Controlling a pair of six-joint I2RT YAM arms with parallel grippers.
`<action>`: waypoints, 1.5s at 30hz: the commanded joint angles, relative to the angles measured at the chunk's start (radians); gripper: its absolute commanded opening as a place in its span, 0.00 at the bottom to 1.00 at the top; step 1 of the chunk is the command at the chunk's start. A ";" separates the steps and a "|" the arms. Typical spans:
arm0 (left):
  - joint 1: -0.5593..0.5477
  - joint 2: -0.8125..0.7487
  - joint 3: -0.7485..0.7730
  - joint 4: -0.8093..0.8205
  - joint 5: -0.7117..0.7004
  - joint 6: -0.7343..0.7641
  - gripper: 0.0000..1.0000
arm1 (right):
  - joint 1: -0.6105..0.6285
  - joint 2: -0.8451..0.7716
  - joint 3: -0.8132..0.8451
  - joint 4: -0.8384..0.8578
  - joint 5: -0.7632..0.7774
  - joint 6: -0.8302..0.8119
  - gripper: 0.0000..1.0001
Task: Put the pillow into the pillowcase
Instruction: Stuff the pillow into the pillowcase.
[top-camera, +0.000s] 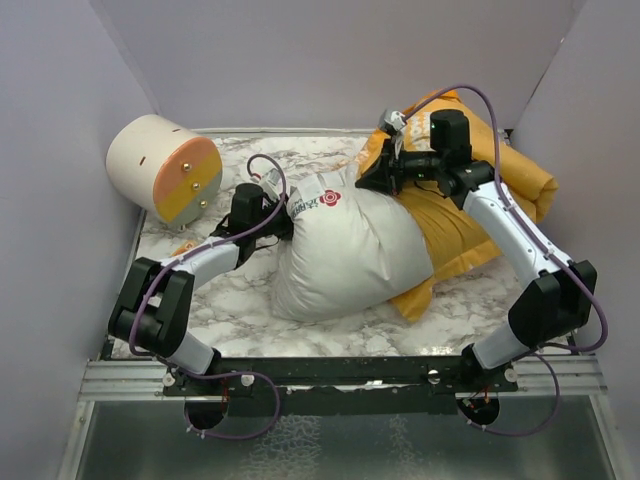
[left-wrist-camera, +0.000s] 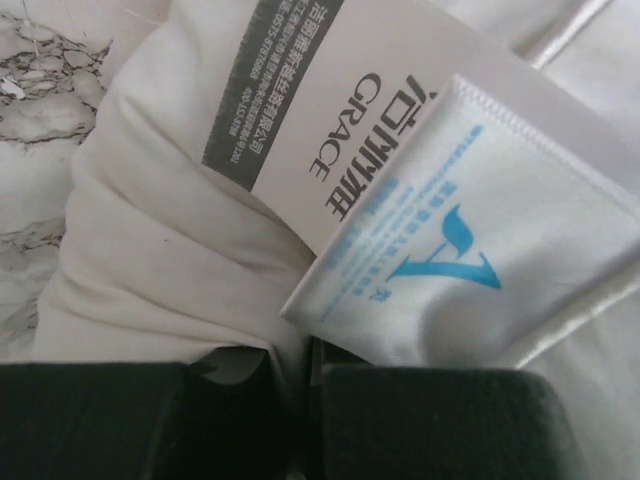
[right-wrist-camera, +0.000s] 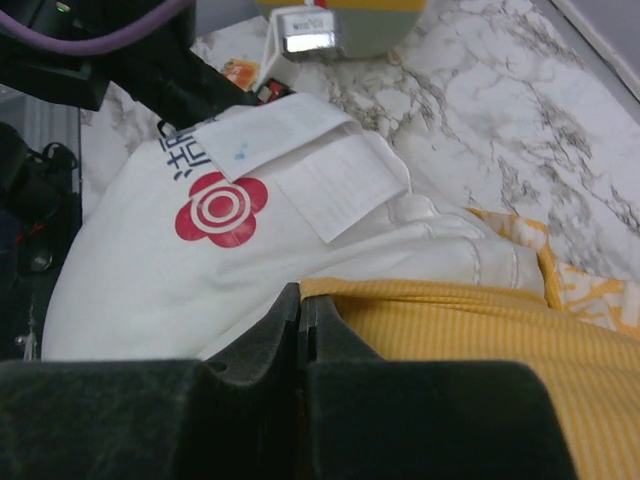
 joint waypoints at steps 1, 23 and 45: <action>-0.044 0.033 -0.003 0.083 -0.034 0.048 0.04 | 0.010 -0.009 -0.104 -0.012 0.041 -0.030 0.00; 0.069 -0.639 0.079 -0.517 -0.303 0.481 0.78 | -0.374 -0.357 -0.223 -0.047 -0.204 -0.098 0.73; -0.200 -0.352 0.301 -0.211 -0.100 0.348 0.67 | -0.492 -0.390 -0.348 -0.012 0.123 -0.106 0.41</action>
